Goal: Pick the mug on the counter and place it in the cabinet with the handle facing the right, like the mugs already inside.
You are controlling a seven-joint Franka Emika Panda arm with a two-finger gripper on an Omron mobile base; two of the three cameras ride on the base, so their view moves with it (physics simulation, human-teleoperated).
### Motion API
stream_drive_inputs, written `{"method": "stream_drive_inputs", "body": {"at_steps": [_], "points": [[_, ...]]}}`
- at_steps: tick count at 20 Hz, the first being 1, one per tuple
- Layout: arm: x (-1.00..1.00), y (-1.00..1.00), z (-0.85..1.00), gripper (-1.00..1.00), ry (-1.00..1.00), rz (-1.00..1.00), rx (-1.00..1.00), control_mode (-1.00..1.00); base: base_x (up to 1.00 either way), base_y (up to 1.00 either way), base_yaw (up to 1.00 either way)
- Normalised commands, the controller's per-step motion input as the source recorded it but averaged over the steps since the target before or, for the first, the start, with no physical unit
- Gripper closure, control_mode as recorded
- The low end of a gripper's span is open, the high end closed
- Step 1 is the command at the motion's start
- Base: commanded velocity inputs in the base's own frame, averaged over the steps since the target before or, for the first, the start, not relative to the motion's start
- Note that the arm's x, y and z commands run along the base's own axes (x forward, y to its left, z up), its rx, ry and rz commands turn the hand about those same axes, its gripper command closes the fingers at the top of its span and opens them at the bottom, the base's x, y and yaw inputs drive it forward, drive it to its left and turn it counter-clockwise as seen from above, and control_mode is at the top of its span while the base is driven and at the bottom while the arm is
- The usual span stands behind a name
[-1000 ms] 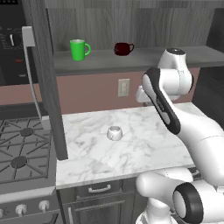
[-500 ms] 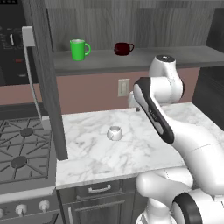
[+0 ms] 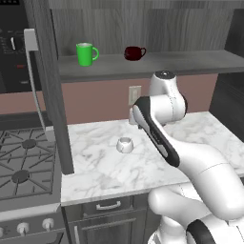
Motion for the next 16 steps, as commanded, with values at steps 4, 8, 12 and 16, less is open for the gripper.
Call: {"method": "stream_drive_inputs", "body": {"at_steps": [4,8,12,16], "points": [[0.0,0.25,-0.35,-1.0,0.0,-0.06,0.0,-1.0,0.0,0.0,0.0],[0.0,0.18,-0.38,-1.0,0.0,-0.06,0.0,-1.0,0.0,0.0,0.0],[0.0,0.16,-0.35,-1.0,0.0,-0.08,0.0,-1.0,0.0,0.0,0.0],[0.0,0.12,-0.31,-1.0,0.0,-0.11,-0.01,-1.0,0.0,0.0,0.0]]}}
